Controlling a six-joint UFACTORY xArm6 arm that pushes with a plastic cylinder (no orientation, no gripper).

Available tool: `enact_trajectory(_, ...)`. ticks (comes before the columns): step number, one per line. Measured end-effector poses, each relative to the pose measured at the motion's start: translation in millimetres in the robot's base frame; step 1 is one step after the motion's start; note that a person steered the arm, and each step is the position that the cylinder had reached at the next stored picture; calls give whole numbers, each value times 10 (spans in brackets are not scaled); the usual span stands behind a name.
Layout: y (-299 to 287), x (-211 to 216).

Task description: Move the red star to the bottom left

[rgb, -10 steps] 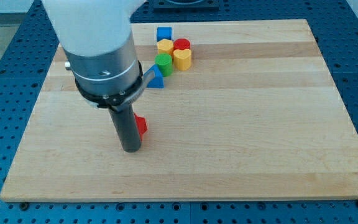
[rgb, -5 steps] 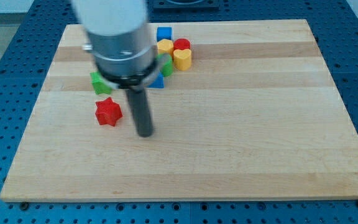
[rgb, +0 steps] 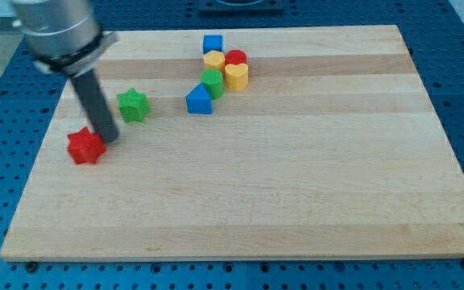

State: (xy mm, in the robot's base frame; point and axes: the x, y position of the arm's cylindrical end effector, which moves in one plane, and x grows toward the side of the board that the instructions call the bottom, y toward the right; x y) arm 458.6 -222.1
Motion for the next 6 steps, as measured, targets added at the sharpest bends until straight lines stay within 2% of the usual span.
enact_trajectory(1, -557, 263)
enact_trajectory(2, -415, -147)
enact_trajectory(3, -792, -80)
enact_trajectory(4, -827, -17)
enact_trajectory(6, -821, 841)
